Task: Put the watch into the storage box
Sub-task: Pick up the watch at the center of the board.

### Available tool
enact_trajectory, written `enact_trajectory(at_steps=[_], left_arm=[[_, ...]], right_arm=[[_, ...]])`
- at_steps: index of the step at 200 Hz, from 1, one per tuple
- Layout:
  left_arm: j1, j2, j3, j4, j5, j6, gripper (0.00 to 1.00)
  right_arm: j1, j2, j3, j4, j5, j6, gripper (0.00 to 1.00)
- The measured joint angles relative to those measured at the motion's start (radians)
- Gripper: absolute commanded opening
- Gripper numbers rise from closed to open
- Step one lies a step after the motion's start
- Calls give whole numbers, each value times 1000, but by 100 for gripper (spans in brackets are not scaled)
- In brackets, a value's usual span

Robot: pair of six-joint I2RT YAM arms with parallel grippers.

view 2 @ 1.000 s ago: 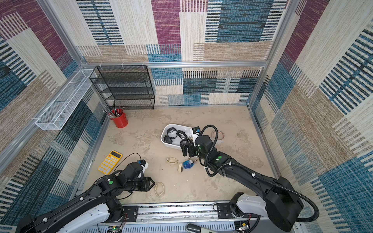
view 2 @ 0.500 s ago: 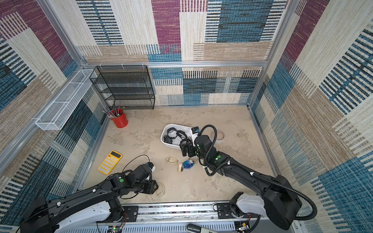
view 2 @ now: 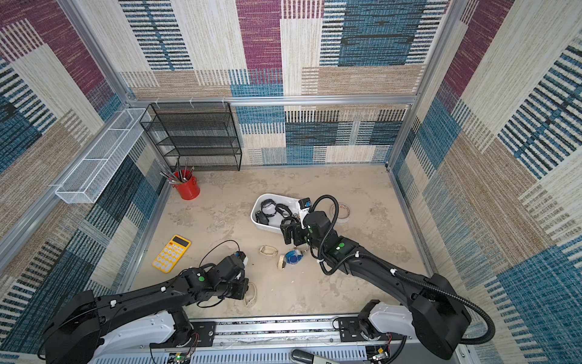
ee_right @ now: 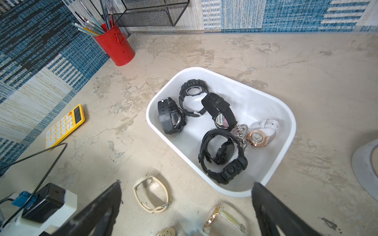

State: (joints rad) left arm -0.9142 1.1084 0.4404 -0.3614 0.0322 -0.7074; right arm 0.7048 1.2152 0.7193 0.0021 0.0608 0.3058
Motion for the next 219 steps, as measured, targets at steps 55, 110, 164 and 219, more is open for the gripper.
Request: enact_trajectory(at_steps=[55,110,164,219], left_arm=[[0,37,25,53,-27,0,0],[1,50,70,79,-60,11,0],[9,50,156,80,-122,58,0],[66,71,244,84,-133,146,0]], right_arm=[[0,-5,-7,0,0,0,100],[0,-6,-9,1,-2,0,100],[0,-6,-9,0,-17,0,100],[0,-21,-29,13,-83,-9,100]])
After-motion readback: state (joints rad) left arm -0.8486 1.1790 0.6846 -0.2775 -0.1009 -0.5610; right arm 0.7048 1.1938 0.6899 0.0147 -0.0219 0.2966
